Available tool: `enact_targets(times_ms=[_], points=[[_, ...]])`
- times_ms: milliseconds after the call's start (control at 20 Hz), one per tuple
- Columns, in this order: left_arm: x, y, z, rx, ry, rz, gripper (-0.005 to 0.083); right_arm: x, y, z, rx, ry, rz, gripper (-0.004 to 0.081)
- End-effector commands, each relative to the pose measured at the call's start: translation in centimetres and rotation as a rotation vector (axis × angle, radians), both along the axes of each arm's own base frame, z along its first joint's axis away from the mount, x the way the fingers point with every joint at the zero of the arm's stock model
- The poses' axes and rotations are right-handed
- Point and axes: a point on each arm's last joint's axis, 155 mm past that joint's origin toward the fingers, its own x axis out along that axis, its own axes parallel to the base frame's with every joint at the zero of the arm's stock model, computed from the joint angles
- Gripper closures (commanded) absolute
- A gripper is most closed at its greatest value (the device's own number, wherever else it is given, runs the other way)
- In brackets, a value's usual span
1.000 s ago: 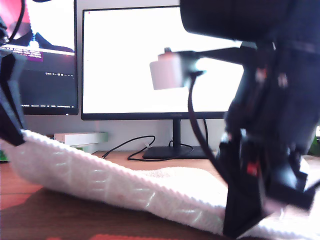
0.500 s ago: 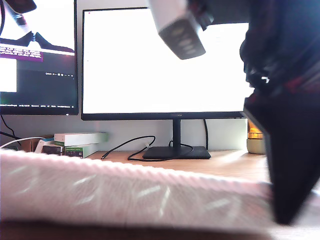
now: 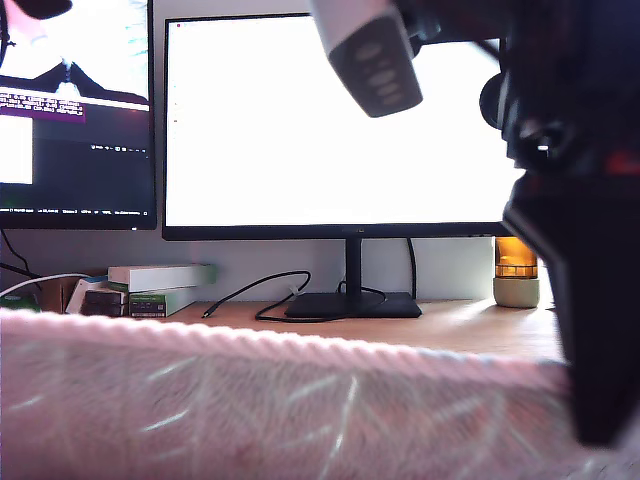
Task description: Fold the tea towel to a neat square and place it to the right
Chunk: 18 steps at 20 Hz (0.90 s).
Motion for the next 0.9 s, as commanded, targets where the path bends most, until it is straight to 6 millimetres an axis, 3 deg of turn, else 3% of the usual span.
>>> enact_targets(times_ms=[0,350,500,650,850], points=[[0.8,0.9,-0.2,0.034,-0.033,0.028,0.0797,0.9,-1.6,-0.4,-0.056,-0.030,-0.028,0.0783],[4.0,1.1,-0.5,0.048,-0.128,0.064,0.0797,6.4,1.1,1.4,0.098,-0.164,-0.083,0.0783],[6.5,0.7,-0.2,0.029,-0.206,0.092,0.0797,8.9,2.1,2.0,0.165,-0.232,-0.111,0.0783],[9.6,0.9,0.1,0.006,-0.280,0.141,0.0797,10.4,2.1,1.9,0.183,-0.251,-0.140,0.0783],[11.2,1.4,-0.4,0.011,-0.291,0.174,0.0797,12.4,2.4,1.3,0.200,-0.279,-0.162,0.0783]])
